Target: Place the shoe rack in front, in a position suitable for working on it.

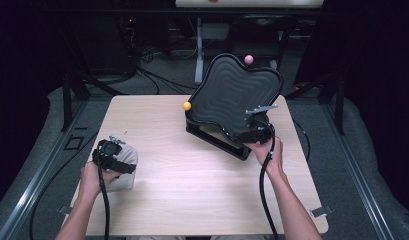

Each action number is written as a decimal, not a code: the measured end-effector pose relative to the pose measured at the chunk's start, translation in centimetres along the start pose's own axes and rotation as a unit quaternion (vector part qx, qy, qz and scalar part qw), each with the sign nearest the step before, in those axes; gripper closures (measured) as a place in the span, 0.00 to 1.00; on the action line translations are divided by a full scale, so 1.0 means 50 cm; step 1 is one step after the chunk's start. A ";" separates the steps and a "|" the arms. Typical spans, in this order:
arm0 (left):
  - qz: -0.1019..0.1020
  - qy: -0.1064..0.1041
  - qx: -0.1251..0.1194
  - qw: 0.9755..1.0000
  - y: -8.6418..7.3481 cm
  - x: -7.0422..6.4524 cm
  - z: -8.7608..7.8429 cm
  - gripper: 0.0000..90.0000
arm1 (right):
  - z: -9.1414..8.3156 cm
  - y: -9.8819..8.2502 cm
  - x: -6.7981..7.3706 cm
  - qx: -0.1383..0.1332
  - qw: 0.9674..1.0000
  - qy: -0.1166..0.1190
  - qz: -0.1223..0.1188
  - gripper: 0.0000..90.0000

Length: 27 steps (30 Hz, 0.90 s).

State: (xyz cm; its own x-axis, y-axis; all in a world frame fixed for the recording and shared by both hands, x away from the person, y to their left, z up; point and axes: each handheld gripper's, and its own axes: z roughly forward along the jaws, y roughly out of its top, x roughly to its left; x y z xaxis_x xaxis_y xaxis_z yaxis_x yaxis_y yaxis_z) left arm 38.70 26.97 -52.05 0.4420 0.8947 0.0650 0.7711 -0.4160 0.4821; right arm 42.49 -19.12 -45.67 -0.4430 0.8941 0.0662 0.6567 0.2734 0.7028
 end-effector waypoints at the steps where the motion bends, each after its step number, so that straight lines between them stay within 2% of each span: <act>1: 0.000 0.001 -0.001 1.000 -0.001 0.001 -0.001 0.03 | 0.010 -0.001 -0.002 0.004 1.000 -0.011 0.008 0.43; 8: 0.000 -0.001 -0.002 1.000 -0.002 0.000 -0.001 0.05 | 0.012 -0.009 -0.007 -0.008 0.999 -0.031 0.013 0.67; 10: 0.000 -0.001 -0.002 1.000 -0.002 0.000 -0.001 0.06 | 0.011 -0.012 -0.011 -0.010 1.000 -0.022 0.012 0.67; 13: 0.001 0.001 -0.004 1.000 -0.002 -0.002 -0.002 0.06 | 0.011 -0.012 -0.007 -0.008 1.000 -0.028 0.002 0.67; 15: 0.000 0.000 -0.006 1.000 -0.002 -0.002 -0.003 0.06 | 0.011 -0.013 -0.009 -0.010 1.000 -0.019 0.000 0.67; 27: 0.002 0.001 -0.012 1.000 -0.001 -0.005 -0.008 0.04 | 0.000 -0.025 0.000 -0.005 1.000 0.002 -0.024 0.68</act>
State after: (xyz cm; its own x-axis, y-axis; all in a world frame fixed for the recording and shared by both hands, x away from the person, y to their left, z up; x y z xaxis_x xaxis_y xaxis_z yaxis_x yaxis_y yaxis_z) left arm 38.37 26.83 -51.77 0.4433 0.8937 0.0690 0.7580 -0.4149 0.5032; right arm 41.66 -19.45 -46.54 -0.4760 0.8787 0.0356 0.6293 0.3121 0.7118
